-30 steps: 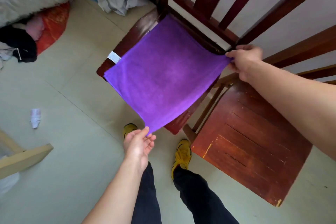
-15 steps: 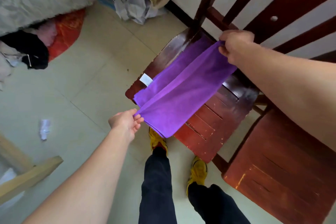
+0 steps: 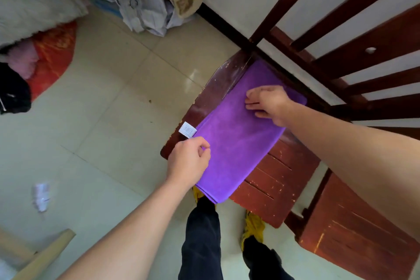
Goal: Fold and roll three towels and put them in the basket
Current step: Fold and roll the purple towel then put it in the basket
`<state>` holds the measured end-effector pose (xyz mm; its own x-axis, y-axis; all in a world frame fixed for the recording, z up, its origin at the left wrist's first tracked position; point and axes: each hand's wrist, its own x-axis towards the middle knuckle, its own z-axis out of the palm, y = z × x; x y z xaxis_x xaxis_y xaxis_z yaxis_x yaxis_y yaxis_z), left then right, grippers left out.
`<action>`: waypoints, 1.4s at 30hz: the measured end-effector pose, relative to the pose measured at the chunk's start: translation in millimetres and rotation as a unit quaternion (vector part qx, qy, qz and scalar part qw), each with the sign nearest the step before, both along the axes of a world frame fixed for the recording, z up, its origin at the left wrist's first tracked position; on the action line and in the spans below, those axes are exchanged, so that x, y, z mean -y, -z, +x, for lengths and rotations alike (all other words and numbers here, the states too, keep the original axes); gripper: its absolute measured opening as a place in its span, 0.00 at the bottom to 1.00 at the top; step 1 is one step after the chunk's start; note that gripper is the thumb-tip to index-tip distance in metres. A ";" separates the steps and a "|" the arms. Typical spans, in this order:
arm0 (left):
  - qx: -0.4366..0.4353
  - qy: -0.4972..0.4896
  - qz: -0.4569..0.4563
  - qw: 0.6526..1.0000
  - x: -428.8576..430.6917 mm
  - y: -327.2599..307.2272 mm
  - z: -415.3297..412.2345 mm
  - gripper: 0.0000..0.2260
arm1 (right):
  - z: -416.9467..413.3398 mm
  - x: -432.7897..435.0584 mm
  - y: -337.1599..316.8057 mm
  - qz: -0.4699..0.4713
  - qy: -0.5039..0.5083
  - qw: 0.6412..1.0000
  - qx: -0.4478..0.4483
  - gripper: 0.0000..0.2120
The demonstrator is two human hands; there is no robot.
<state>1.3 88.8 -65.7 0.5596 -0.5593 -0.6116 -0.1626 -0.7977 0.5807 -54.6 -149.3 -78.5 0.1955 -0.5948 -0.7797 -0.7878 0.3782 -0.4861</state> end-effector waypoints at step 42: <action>-0.160 -0.293 0.061 0.941 -86.0 -16.6 -48.4 0.17 | -186.7 -255.9 -41.4 0.011 0.271 0.963 0.012 0.12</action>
